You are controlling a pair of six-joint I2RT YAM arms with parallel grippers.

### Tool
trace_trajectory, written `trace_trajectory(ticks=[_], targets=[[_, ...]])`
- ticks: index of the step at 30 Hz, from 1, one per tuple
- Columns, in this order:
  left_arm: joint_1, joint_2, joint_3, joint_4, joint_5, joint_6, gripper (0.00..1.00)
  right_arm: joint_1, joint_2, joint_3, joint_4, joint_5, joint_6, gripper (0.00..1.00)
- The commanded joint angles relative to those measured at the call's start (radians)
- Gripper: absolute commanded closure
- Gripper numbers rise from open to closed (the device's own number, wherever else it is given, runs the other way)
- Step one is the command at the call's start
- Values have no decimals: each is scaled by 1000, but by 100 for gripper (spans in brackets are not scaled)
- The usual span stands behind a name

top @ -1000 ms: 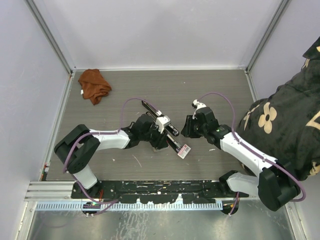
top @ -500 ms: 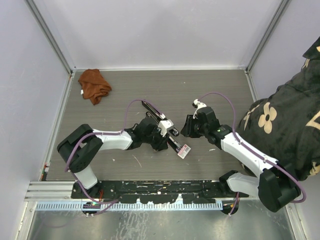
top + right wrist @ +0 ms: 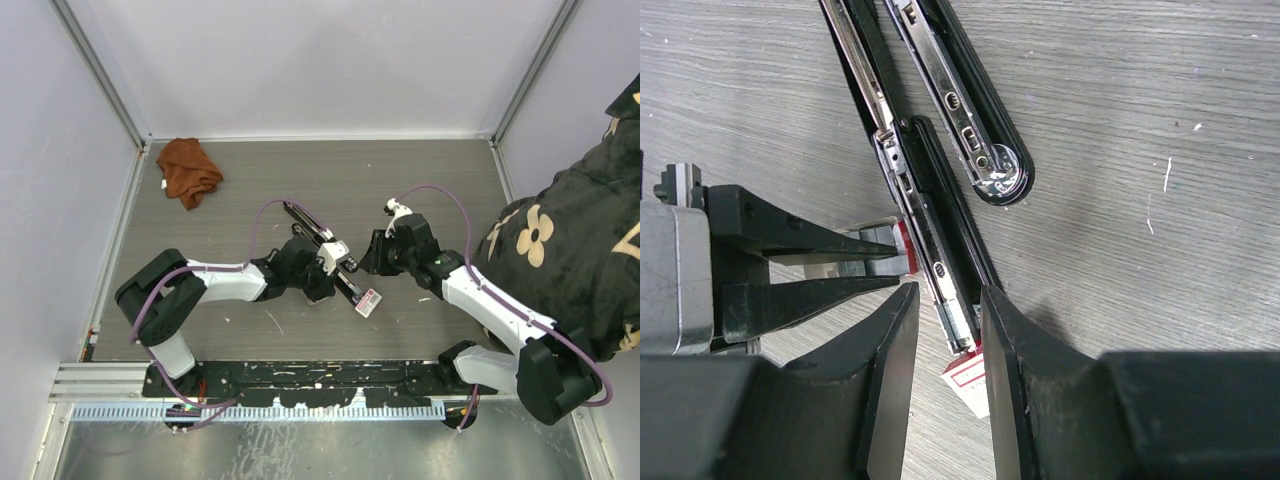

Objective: Load the staples into the stapler
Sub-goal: Pick up the staple box from the center of the board, then place the staple box at the center of the board.

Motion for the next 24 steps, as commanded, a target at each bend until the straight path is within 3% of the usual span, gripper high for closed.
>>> trace_trajectory(ticks=[1,15,24], targets=[[-3,-14,13,11,2,14,83,-7,-39,13,45,-35,12,63],[8,-187,-38,38,9,-76,83,-8,-108,15,48,-93,25,62],[26,-188,-108,70,46,-139,83,-8,-99,-59,126,-162,58,60]])
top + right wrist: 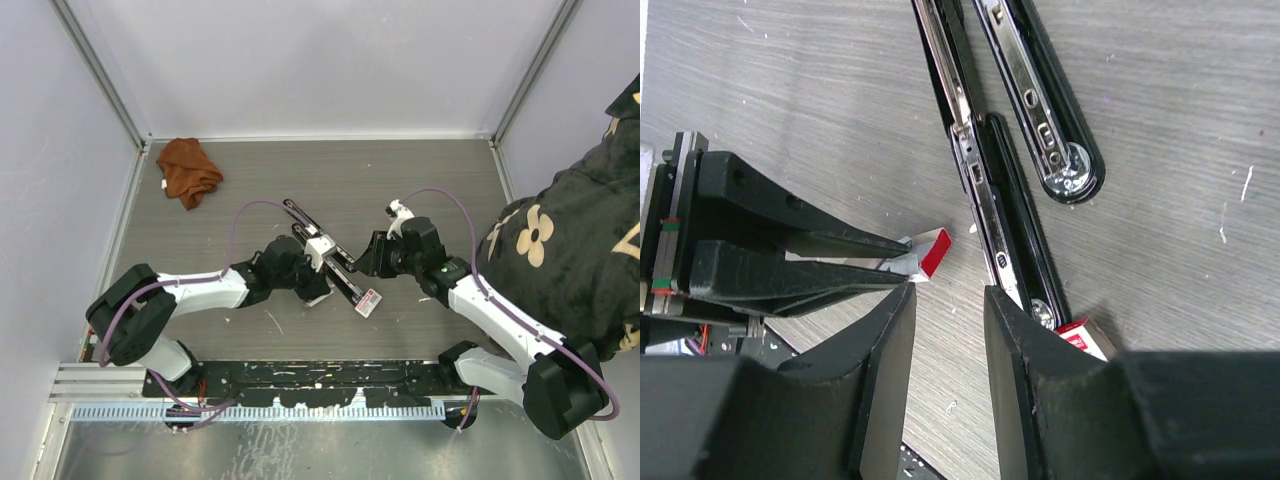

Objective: Load the staples into the stapler
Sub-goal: Place the staple box at the center of the board.

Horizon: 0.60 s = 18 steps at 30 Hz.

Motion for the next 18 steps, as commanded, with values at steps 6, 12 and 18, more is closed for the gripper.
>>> trace_trajectory(ticks=[6,12,18], targets=[[-6,11,-53,33,36,-10,83,-3,-13,-62,103,-63,22,60],[-41,28,-52,-26,-20,17,76,-3,-7,-70,113,-63,22,60],[-51,52,-38,-59,-52,30,75,-3,-4,-71,113,-63,20,60]])
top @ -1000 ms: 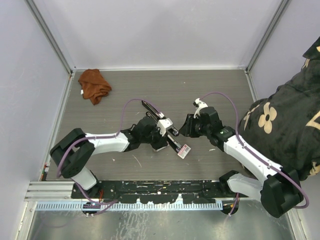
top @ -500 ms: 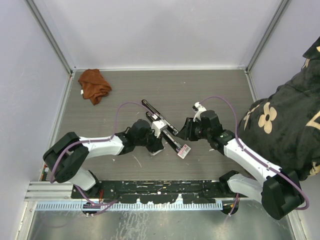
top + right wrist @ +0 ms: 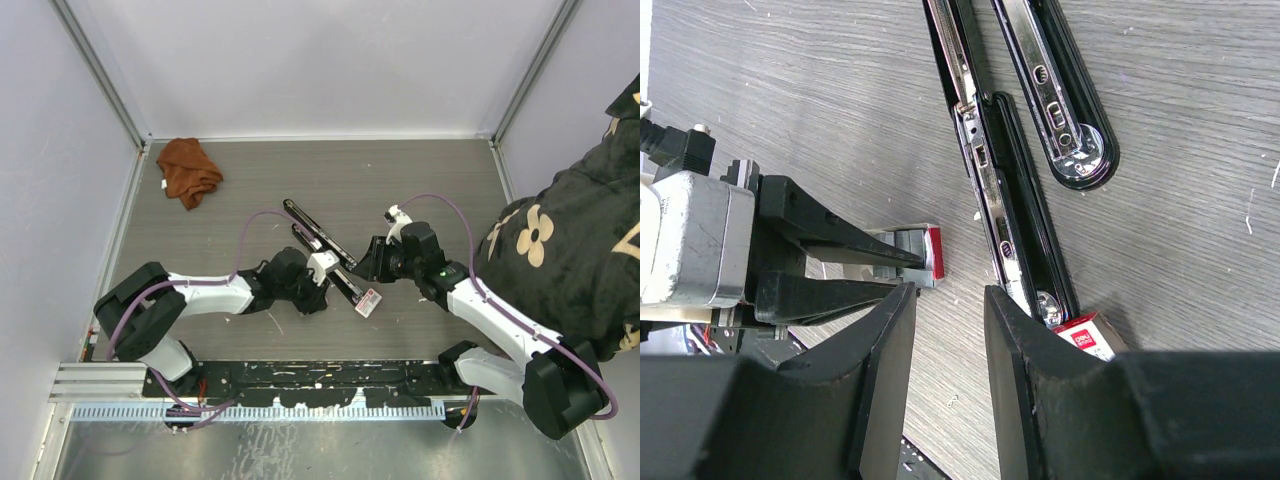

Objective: Load the staples into the stapler
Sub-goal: Place the staple box at the center of the board.

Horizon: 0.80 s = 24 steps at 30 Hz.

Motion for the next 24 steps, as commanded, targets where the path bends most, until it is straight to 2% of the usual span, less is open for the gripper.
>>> trace_trajectory(ticks=[1,10,17,24], targets=[[-6,14,15,-22,-33,26,75,-3,-7,-1,51,-14,4,60],[-5,-23,7,22,-20,-21,75,-3,-20,0,50,-18,4,60],[3,-118,2,18,-35,-67,76,-3,-54,1,79,-80,-1,60],[64,-229,-27,36,24,-121,77,-3,-88,-19,155,-153,4,57]])
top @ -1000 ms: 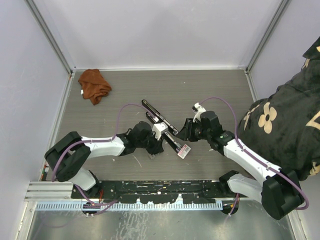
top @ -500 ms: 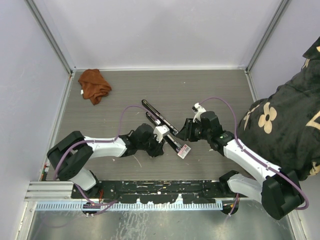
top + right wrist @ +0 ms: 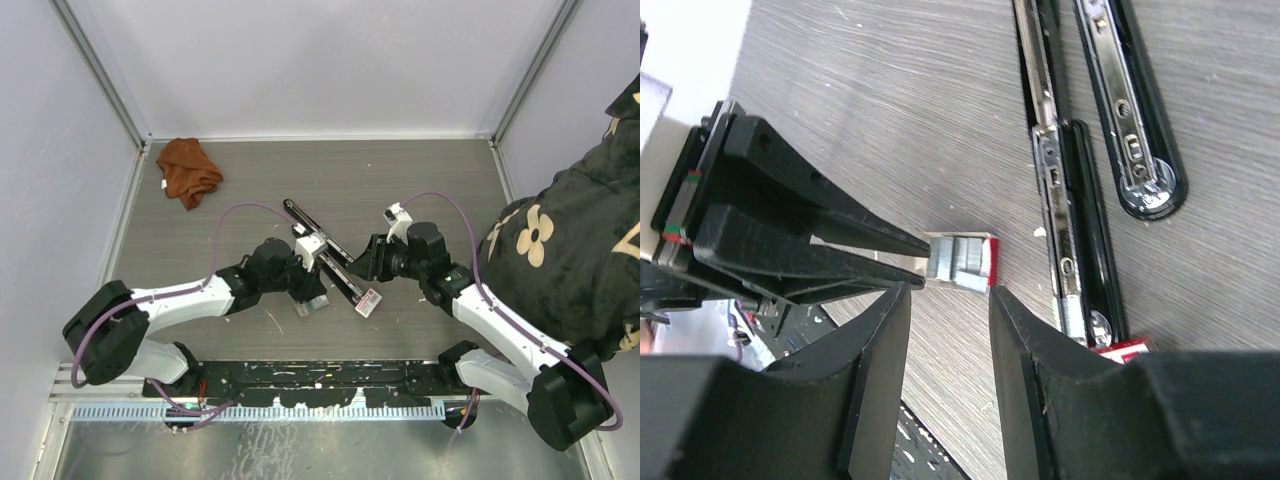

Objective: Load the staples into the stapler
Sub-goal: Place the staple box at the center of the board, then pick up the staple from the staple box.

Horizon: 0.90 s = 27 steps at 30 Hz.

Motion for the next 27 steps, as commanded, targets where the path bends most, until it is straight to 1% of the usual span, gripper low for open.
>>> trace_trajectory(ticks=[1,8,13,19,24,27], targets=[[48,-69,-28,47,42,-42,76,-3,-29,-11,107,-66,4,56],[41,15,-7,-13,41,4,70,-3,-20,-35,133,-75,11,56],[3,77,21,-27,20,36,64,-3,-19,-38,140,-75,15,56],[-12,131,53,-31,20,61,56,-2,-16,-38,142,-77,14,56],[-18,147,59,-34,4,71,55,-3,-21,-37,142,-79,14,56],[-21,152,62,-37,-10,79,57,-2,-20,-37,141,-80,14,56]])
